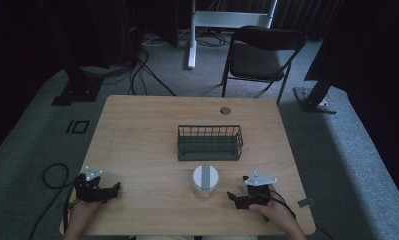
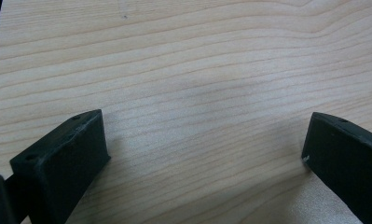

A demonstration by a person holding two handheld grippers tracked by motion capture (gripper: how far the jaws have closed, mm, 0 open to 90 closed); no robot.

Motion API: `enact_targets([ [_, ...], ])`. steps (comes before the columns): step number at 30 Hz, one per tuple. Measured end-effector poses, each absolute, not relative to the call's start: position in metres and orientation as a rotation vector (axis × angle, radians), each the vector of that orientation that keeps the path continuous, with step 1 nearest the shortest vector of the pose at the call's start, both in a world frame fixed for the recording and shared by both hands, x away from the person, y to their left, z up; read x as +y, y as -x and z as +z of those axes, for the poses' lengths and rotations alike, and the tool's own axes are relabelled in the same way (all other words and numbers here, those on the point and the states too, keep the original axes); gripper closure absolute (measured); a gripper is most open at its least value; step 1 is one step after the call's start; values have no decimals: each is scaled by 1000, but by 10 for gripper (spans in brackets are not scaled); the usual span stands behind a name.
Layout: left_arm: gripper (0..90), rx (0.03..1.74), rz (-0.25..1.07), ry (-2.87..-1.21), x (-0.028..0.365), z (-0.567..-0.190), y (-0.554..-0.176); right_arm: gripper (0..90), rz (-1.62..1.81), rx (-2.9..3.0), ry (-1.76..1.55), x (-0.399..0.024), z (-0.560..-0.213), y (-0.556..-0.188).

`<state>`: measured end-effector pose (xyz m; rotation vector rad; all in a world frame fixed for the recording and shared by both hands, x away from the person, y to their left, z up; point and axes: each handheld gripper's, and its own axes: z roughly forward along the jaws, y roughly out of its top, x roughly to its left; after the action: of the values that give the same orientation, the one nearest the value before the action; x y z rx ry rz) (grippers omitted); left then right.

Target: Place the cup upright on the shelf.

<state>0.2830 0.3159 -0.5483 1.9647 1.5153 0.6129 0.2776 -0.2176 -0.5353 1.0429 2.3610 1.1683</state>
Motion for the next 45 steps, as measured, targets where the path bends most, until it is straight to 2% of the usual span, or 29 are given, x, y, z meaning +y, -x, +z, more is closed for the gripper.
enact_targets([
  [45, 2, 1517, 613, -1963, 316, -548, -283, 112, 1424, 2385, -858, -153, -536, -277],
])
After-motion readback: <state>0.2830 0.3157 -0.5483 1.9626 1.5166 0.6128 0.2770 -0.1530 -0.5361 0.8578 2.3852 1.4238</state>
